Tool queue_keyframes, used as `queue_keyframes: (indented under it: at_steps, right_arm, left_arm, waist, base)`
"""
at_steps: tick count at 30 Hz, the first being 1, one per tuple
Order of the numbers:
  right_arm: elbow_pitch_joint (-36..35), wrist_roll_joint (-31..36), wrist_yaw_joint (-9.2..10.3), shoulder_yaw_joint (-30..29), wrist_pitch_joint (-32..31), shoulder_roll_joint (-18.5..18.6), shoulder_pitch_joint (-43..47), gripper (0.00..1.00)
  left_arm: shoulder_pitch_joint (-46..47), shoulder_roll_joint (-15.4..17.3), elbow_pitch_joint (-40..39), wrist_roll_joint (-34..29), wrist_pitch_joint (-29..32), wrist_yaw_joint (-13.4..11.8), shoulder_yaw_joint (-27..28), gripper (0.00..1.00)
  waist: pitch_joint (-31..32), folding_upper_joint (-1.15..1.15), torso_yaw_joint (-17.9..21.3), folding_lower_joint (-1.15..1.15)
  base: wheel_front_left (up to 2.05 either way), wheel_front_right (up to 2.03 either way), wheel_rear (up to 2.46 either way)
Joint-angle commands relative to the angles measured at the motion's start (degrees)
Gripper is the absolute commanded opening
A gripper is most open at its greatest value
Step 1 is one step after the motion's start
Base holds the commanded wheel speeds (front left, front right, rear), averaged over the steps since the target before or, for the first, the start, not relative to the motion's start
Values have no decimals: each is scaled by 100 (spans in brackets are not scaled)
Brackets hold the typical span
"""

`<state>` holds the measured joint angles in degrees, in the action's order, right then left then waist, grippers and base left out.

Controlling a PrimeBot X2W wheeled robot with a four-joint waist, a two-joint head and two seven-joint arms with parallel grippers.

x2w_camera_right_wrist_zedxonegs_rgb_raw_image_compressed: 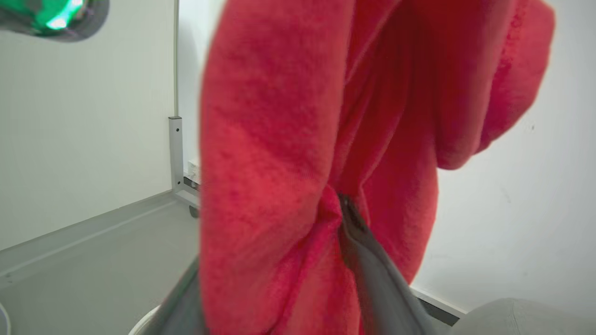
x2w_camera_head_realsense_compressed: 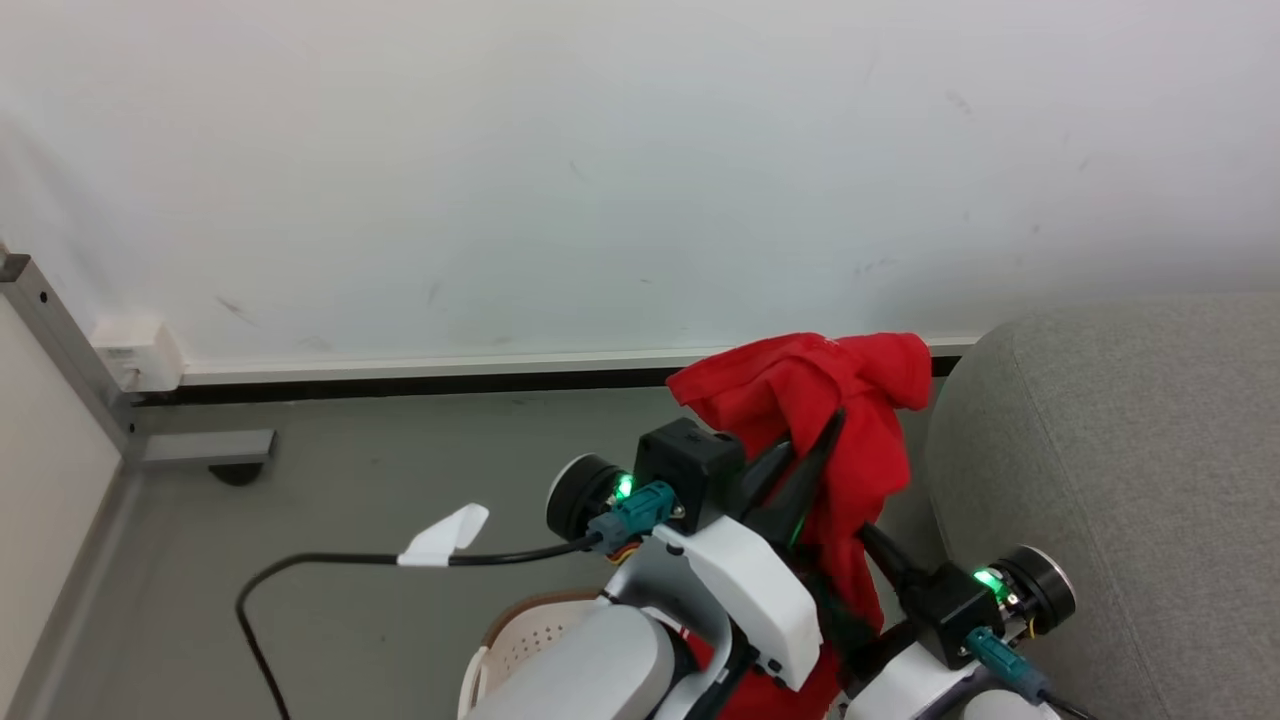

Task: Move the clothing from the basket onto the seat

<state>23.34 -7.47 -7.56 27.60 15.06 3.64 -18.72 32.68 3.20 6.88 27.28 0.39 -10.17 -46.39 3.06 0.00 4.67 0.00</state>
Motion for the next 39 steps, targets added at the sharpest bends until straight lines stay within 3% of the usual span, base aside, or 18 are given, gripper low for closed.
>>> queue_keyframes:
  at_steps: [1,4,5,7,9,21,39]
  right_arm:
    - [148,-130,14,-66,14,-17,-90,0]
    - [190,-316,14,-187,16,-52,-155,0]
    - [169,-393,14,-230,16,-53,-138,0]
    - [65,-523,14,-324,17,-60,-124,0]
    - [-94,-685,14,-393,17,-20,-84,0]
    - [-935,-1462,14,-1086,-93,1030,186,0]
    - [-1672,-1671,14,-1758,-422,1684,495,0]
  left_arm:
    - [37,-6,8,105,-35,-28,-38,0]
    - [10,-9,111,157,-52,-87,-51,0]
    - [-9,-9,147,166,-62,-92,-50,24]
    - [-63,6,224,184,-110,-141,-10,100]
    - [-129,40,328,216,-149,-138,-6,100]
    - [-434,50,709,290,-461,58,-252,100]
    - [-304,-13,863,501,-660,132,-644,100]
  waist:
    - [22,0,-21,0]
    - [22,0,-20,0]
    - [21,0,-15,0]
    - [15,0,4,0]
    - [10,0,27,0]
    - [-142,0,526,0]
    - [-389,0,1745,0]
  base:
    - [0,0,0]
    - [0,0,0]
    - [0,0,0]
    - [0,0,0]
    - [0,0,0]
    - [0,0,0]
    - [0,0,0]
